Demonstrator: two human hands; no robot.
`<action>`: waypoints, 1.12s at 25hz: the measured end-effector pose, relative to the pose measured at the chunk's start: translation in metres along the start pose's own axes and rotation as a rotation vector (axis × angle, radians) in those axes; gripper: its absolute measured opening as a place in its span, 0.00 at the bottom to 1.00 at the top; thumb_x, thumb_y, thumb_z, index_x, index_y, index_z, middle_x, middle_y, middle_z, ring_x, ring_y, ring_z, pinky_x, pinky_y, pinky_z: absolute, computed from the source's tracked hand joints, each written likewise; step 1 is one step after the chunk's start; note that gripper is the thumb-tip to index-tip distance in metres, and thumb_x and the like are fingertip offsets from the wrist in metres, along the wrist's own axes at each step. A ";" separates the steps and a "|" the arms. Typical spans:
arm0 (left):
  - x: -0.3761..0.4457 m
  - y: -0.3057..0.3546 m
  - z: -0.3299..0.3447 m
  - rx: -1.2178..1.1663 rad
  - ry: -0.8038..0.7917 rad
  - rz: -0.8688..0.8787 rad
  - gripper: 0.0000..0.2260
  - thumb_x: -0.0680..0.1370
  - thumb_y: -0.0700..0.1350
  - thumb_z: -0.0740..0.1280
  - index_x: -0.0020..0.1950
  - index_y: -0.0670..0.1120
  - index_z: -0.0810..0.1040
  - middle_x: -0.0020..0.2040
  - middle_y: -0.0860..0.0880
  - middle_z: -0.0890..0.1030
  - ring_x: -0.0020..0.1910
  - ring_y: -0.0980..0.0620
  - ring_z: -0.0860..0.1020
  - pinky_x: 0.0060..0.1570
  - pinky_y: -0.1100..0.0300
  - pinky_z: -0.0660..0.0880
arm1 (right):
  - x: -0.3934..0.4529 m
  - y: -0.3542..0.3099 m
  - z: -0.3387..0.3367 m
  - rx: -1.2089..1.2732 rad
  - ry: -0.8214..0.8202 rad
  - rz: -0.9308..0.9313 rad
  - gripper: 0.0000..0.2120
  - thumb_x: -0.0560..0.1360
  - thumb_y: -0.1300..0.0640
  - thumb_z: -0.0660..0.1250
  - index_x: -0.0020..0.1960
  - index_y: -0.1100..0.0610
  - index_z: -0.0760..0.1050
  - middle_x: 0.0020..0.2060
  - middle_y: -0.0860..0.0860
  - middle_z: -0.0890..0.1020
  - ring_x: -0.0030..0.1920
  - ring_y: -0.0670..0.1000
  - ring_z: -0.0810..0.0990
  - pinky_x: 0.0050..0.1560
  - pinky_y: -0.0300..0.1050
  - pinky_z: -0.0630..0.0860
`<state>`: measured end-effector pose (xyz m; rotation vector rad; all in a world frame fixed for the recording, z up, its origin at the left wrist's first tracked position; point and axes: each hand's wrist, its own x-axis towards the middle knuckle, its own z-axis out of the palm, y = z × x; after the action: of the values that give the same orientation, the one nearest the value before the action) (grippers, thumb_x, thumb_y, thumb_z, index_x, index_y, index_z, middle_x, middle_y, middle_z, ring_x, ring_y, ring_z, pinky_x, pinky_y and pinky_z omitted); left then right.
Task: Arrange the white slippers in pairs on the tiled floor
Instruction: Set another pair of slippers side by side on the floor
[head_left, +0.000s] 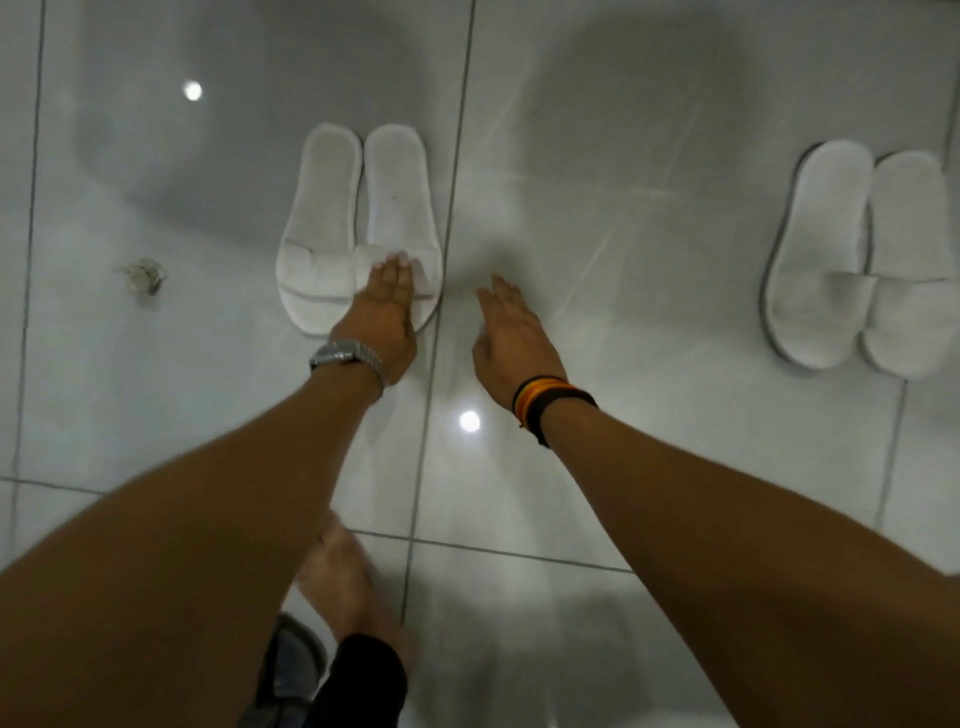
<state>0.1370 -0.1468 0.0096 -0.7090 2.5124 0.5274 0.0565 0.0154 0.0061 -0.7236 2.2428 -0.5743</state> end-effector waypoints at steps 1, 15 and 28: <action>-0.005 0.030 0.006 -0.014 -0.003 0.047 0.30 0.82 0.35 0.53 0.82 0.43 0.44 0.82 0.44 0.47 0.81 0.46 0.47 0.80 0.53 0.51 | -0.011 0.023 -0.019 -0.006 0.029 0.051 0.29 0.80 0.64 0.58 0.79 0.60 0.56 0.81 0.57 0.53 0.81 0.55 0.51 0.80 0.51 0.55; 0.043 0.479 0.176 -0.020 -0.266 0.423 0.30 0.83 0.44 0.53 0.81 0.41 0.41 0.82 0.42 0.40 0.81 0.44 0.41 0.80 0.51 0.46 | -0.115 0.385 -0.213 -0.067 0.104 0.441 0.32 0.79 0.63 0.56 0.81 0.58 0.49 0.81 0.53 0.46 0.81 0.55 0.46 0.81 0.49 0.51; 0.055 0.593 0.200 0.035 -0.346 0.525 0.29 0.83 0.41 0.51 0.81 0.42 0.42 0.82 0.44 0.40 0.81 0.46 0.41 0.80 0.52 0.46 | -0.150 0.491 -0.274 -0.026 0.274 0.465 0.30 0.79 0.65 0.56 0.79 0.56 0.57 0.81 0.52 0.53 0.81 0.52 0.52 0.79 0.45 0.53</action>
<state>-0.1728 0.3973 -0.0460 0.0720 2.3503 0.7101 -0.2157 0.5292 -0.0263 -0.1207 2.5610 -0.4309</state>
